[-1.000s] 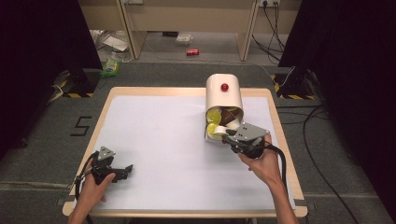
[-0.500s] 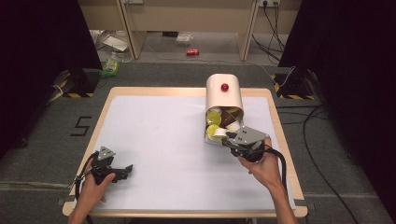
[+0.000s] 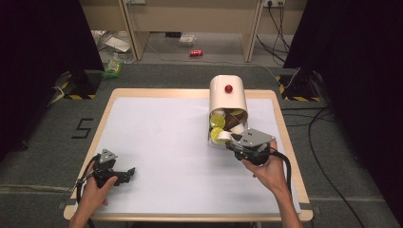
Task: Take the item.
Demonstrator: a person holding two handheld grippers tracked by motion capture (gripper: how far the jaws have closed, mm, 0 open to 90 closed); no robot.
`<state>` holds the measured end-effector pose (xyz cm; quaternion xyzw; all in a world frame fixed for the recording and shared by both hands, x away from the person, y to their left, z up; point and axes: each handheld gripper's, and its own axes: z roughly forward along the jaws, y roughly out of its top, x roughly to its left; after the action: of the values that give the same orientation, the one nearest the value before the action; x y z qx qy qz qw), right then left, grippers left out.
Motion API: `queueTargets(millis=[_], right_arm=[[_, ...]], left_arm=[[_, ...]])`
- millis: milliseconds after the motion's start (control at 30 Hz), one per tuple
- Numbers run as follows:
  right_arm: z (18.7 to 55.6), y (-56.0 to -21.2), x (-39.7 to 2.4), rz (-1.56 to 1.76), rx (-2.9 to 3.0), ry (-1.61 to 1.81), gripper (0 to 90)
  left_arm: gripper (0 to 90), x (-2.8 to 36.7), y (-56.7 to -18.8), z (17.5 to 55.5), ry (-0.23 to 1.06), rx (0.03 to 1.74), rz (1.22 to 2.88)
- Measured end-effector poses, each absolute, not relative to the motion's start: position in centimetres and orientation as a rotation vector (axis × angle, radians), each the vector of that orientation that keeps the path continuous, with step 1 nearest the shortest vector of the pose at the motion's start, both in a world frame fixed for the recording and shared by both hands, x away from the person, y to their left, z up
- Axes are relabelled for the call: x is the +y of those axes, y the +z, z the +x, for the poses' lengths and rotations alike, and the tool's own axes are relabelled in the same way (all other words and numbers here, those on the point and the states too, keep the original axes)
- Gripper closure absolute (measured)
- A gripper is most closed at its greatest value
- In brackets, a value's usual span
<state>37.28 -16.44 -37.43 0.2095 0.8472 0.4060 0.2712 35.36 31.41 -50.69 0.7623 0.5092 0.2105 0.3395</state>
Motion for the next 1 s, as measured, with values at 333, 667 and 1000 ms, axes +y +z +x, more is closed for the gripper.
queueTargets(millis=[333,667,1000], right_arm=[[37.7,-36.5,-16.3,0.6,2.24,1.195,55.2],[38.9,-36.6,-15.8,0.608,2.254,1.202,58.3],[40.0,-36.9,-15.8,0.642,2.279,1.206,57.3]], left_arm=[[0.0,31.4,-50.7,35.4,0.548,1.326,1.985],[0.0,31.4,-50.7,35.4,0.547,1.326,1.985],[0.0,31.4,-50.7,35.4,0.548,1.326,1.985]])
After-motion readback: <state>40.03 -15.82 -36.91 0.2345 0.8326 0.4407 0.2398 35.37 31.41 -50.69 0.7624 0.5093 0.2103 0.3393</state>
